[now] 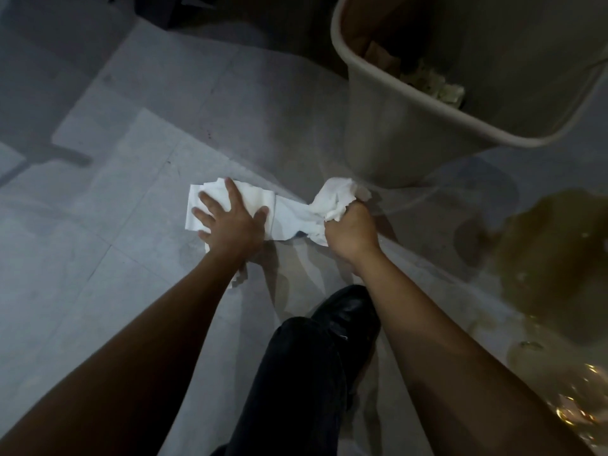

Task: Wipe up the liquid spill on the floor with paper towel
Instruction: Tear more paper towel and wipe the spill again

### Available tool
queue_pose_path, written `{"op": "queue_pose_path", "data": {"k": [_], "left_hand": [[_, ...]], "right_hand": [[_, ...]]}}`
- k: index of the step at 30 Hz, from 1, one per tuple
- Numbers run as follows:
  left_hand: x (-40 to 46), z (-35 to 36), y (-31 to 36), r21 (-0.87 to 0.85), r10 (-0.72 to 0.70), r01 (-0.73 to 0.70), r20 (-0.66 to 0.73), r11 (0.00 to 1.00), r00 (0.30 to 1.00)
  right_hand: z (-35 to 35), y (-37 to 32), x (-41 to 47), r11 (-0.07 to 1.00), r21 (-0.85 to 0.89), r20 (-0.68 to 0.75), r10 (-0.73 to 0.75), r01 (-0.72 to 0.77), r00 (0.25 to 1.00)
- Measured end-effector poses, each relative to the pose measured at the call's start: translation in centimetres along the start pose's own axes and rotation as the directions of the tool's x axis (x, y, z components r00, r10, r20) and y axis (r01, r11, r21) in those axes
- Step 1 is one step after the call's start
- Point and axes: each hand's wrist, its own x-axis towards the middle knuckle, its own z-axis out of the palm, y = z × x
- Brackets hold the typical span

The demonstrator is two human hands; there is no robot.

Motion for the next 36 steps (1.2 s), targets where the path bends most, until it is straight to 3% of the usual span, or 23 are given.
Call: {"op": "queue_pose_path", "data": {"k": [3, 10, 13, 16, 18, 23, 25, 27, 32, 36], "left_hand": [[0.1, 0.1, -0.2, 0.004, -0.012, 0.012, 0.025, 1.0, 1.0], [0.7, 0.5, -0.2, 0.025, -0.033, 0.033, 0.024, 0.999, 0.999], [0.5, 0.3, -0.2, 0.018, -0.027, 0.027, 0.027, 0.999, 0.999], [-0.7, 0.0, 0.0, 0.075, 0.005, 0.002, -0.103, 0.997, 0.995], [-2.4, 0.0, 0.9, 0.176, 0.12, -0.085, -0.199, 0.981, 0.973], [-7.6, 3.0, 6.3, 0.29, 0.51, -0.46, -0.127, 0.839, 0.851], [-9.3, 4.7, 8.7, 0.311, 0.626, -0.581, -0.062, 0.752, 0.777], [-10.7, 6.0, 11.1, 0.275, 0.696, -0.676, 0.036, 0.683, 0.718], [-13.4, 8.6, 16.7, 0.008, 0.766, -0.794, 0.255, 0.608, 0.59], [-15.9, 10.5, 19.6, -0.033, 0.77, -0.811, 0.339, 0.584, 0.54]], "right_hand": [[0.4, 0.9, 0.7, 0.994, 0.018, 0.073, 0.102, -0.104, 0.992], [-2.8, 4.2, 1.1, 0.843, 0.452, 0.032, 0.31, -0.291, 0.95], [-5.4, 5.9, 0.5, 0.86, 0.424, 0.035, 0.299, -0.285, 0.953], [-7.7, 6.2, -1.9, 0.837, 0.462, 0.066, 0.299, -0.295, 0.952], [-9.0, 6.4, -3.5, 0.813, 0.529, 0.034, 0.266, -0.243, 0.963], [-12.1, 7.1, -6.0, 0.697, 0.696, -0.063, 0.298, -0.172, 0.953], [-13.6, 7.8, -6.5, 0.614, 0.769, -0.051, 0.341, -0.181, 0.939], [-15.6, 8.3, -7.1, 0.596, 0.788, -0.055, 0.323, -0.158, 0.945], [-21.7, 11.6, -9.4, 0.695, 0.718, -0.201, 0.266, -0.043, 0.943], [-26.2, 15.2, -12.7, 0.871, 0.49, -0.379, 0.184, 0.028, 0.907]]}}
